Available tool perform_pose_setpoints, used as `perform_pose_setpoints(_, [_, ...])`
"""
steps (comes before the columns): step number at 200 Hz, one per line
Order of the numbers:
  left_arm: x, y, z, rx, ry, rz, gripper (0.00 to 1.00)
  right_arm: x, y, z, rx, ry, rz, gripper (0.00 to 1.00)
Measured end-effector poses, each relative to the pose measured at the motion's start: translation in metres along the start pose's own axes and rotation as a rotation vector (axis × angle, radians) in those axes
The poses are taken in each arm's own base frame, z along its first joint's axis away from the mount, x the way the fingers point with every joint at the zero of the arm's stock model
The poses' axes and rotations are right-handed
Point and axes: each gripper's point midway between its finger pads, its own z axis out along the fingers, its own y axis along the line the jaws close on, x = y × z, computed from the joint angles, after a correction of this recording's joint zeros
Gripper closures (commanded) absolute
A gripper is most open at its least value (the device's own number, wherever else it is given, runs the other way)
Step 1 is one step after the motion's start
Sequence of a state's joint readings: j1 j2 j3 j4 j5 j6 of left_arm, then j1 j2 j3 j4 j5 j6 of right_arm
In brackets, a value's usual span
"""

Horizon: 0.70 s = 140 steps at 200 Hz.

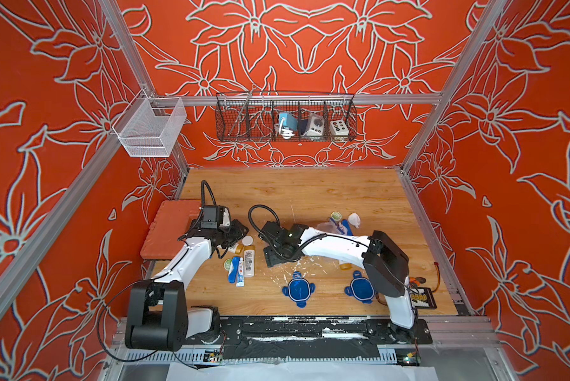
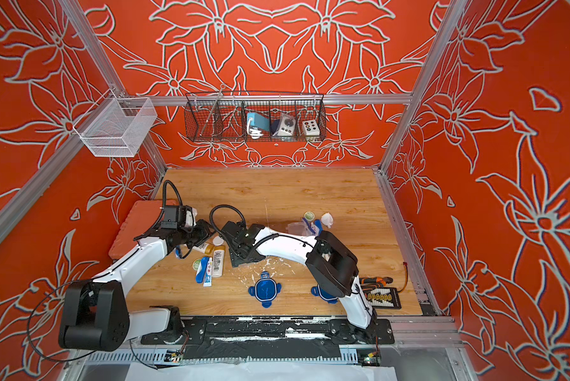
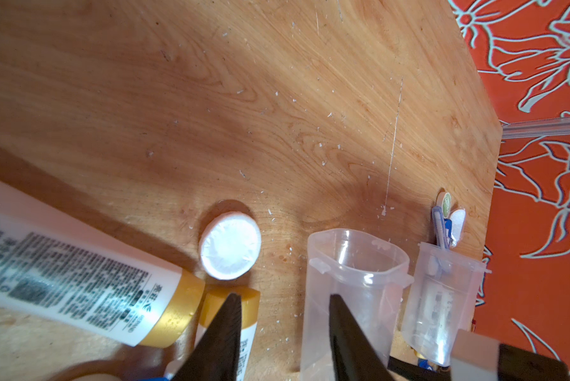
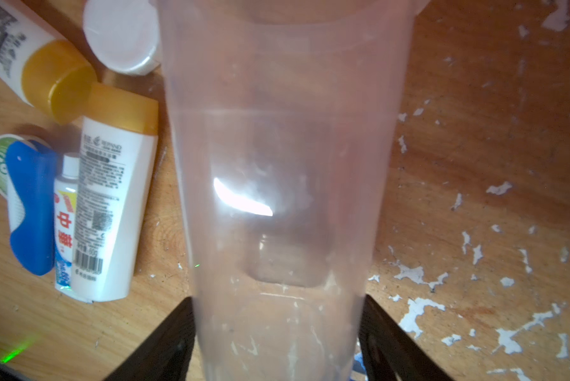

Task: Take out toiletry kits
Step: Place the container at the center of the board.

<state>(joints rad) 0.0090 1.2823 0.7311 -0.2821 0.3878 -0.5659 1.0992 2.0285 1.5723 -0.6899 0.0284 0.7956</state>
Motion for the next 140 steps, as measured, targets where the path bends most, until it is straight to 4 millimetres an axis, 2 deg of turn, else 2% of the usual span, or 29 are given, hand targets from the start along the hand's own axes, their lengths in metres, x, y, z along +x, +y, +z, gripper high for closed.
perform_pose_setpoints(42, [0.002, -0.002, 0.001, 0.004, 0.006, 0.004, 0.59, -0.01, 0.0, 0.003, 0.002, -0.001, 0.027, 0.41])
perform_pose_setpoints(103, [0.004, -0.004, 0.002, 0.009, 0.01, 0.008, 0.59, -0.022, -0.01, 0.005, 0.018, -0.013, 0.089, 0.41])
perform_pose_setpoints(115, [0.004, -0.005, 0.002, 0.01, 0.01, 0.007, 0.59, -0.023, -0.011, 0.005, 0.02, -0.014, 0.097, 0.38])
perform_pose_setpoints(140, [0.004, -0.005, 0.002, 0.009, 0.011, 0.006, 0.59, -0.023, -0.01, 0.006, 0.013, -0.01, 0.1, 0.23])
